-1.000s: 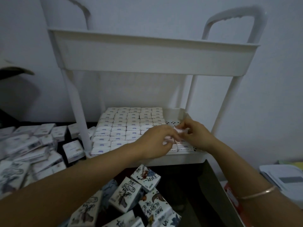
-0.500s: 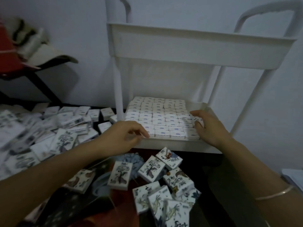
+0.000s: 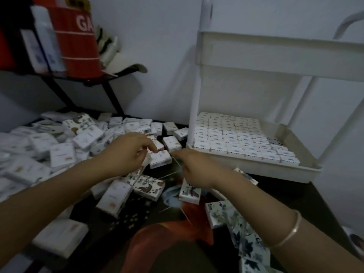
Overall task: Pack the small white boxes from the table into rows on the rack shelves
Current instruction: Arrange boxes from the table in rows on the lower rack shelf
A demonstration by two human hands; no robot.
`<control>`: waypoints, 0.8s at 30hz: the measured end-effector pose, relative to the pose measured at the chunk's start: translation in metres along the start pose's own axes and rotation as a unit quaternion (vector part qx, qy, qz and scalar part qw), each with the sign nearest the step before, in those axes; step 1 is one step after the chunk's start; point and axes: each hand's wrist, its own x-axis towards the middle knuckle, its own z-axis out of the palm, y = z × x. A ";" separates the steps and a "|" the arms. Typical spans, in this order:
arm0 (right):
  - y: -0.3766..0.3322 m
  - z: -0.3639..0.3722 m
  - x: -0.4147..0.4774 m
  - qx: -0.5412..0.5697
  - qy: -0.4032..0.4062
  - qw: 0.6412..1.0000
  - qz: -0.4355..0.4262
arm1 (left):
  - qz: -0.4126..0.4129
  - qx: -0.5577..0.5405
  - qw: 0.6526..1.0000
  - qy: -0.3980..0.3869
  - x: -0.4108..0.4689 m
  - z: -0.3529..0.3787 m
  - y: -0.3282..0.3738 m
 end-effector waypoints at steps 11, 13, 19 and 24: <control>-0.008 0.045 0.042 -0.082 0.077 0.994 0.003 | -0.048 0.079 0.979 -0.183 -0.058 -0.027 -0.025; -0.010 0.041 0.045 -0.074 0.088 0.993 0.021 | -0.046 0.097 0.964 -0.243 -0.065 -0.027 -0.026; -0.009 0.042 0.045 -0.076 0.028 0.994 0.079 | -0.042 0.159 0.961 -0.223 -0.072 -0.014 -0.022; -0.007 0.045 0.037 -0.012 0.069 0.994 0.083 | -0.043 0.104 0.982 -0.154 -0.079 -0.008 -0.022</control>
